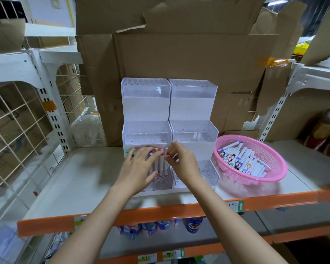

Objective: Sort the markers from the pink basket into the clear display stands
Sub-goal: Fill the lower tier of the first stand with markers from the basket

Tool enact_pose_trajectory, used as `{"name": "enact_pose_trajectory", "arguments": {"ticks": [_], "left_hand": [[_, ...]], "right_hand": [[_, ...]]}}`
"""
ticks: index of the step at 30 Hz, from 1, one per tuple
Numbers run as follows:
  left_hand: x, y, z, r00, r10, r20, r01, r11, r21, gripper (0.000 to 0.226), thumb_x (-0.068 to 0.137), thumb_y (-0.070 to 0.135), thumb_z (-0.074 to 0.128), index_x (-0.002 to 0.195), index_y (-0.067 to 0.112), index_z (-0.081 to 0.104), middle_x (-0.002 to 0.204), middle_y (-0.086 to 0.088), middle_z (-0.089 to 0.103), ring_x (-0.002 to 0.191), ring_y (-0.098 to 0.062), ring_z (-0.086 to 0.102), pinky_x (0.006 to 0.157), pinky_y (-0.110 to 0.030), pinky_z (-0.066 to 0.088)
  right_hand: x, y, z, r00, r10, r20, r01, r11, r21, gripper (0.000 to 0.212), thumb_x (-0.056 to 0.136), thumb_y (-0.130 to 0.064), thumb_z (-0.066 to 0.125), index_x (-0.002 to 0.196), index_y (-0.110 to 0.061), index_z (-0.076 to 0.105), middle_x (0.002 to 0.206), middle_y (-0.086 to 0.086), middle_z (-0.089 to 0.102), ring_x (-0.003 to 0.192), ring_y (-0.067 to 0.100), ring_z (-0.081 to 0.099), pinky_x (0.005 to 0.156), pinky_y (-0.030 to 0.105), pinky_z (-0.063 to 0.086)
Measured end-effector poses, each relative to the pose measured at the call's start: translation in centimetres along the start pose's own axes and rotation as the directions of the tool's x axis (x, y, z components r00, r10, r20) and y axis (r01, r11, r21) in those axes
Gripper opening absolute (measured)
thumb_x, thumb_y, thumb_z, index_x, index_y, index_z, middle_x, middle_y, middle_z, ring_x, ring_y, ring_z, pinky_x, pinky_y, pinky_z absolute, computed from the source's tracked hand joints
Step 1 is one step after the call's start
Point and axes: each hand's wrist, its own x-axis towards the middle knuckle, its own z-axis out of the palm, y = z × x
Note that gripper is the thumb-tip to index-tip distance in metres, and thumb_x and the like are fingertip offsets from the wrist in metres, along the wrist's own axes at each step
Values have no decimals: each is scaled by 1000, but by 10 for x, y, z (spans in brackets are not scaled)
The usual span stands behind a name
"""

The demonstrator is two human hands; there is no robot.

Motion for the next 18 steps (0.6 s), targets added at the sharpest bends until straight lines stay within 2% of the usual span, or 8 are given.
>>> {"name": "enact_pose_trajectory", "arguments": {"ticks": [6,9,12,15,18], "left_hand": [[5,6,-6,999,-38,8,38,999,-14,57,81,45,63,135,31,48,130,1,52,122,-20,49,106,-46,33],[18,20,-11,996,-72,-48,71,997,-33,47,83,48,59,126,29,54,120,2,56,112,-20,53,97,-41,38],[36,41,-12,996,-58,-74,53,997,-59,45,85,49,56,124,27,55,119,0,57,110,-22,54,92,-41,40],[56,71,-8,995,20,-101,-29,996,-85,45,82,49,48,116,24,61,112,-2,62,102,-24,61,83,-40,47],[76,106,1,992,98,-73,-106,987,-117,50,78,49,40,114,22,62,107,-3,64,96,-24,63,76,-38,51]], "right_hand": [[-3,0,-8,997,-33,72,37,998,-47,22,84,-24,71,94,-20,52,82,-9,56,74,11,53,67,36,48],[-6,7,-20,998,-39,48,42,997,-64,26,86,-32,68,103,-19,54,91,-5,60,80,12,55,70,35,49],[-7,17,-42,999,-46,6,46,997,-69,27,87,-31,67,107,-16,57,98,-2,62,89,13,57,77,33,48],[-11,33,-73,996,-75,-39,64,972,-226,30,88,-33,64,113,-17,58,106,0,63,100,17,55,77,29,43],[-16,56,-105,996,-43,-81,6,913,-408,37,88,-35,63,120,-16,59,112,4,63,104,25,55,82,38,45]]}}
